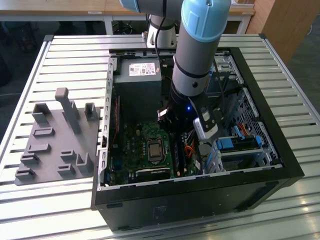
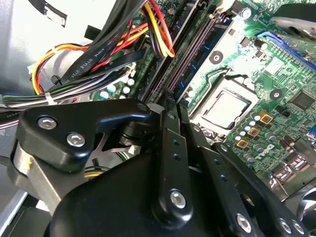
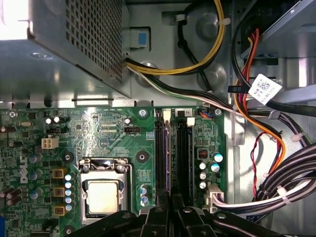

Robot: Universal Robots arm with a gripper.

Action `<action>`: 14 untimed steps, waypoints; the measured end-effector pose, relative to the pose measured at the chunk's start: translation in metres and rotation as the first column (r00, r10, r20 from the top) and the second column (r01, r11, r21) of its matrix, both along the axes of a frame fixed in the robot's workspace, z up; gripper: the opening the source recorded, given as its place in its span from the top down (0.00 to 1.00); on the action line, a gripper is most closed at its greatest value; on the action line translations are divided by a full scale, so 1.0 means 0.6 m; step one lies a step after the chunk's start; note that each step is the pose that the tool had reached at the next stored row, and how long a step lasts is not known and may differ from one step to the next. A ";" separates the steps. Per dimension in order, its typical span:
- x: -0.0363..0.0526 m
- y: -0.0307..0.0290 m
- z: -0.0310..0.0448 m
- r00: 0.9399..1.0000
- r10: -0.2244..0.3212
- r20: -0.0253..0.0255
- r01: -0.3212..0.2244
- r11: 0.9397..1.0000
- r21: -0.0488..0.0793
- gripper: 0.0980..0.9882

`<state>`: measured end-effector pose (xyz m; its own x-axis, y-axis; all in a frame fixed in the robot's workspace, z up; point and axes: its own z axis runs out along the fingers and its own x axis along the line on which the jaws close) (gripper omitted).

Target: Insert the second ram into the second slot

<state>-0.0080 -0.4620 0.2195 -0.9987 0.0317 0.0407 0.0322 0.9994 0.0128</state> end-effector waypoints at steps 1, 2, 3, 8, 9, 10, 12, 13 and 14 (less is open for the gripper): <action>0.000 0.0000 0.000 1.000 0.000 0.000 0.000 1.000 0.000 0.96; 0.001 0.0000 0.000 1.000 0.001 0.000 -0.001 1.000 0.000 0.96; 0.001 0.0000 0.000 1.000 0.001 0.000 -0.001 1.000 0.001 0.96; 0.001 0.0000 0.000 1.000 0.004 0.000 -0.004 1.000 0.001 0.96; 0.001 0.0000 0.000 1.000 0.005 0.000 -0.005 1.000 0.001 0.96; 0.001 0.0000 0.000 1.000 0.007 0.000 -0.007 1.000 0.001 0.96; 0.001 0.0000 0.000 1.000 0.010 0.000 -0.010 1.000 0.001 0.96; 0.001 0.0000 0.000 1.000 0.011 0.000 -0.011 1.000 0.001 0.96; 0.001 0.0000 0.000 1.000 0.011 0.000 -0.011 1.000 0.001 0.96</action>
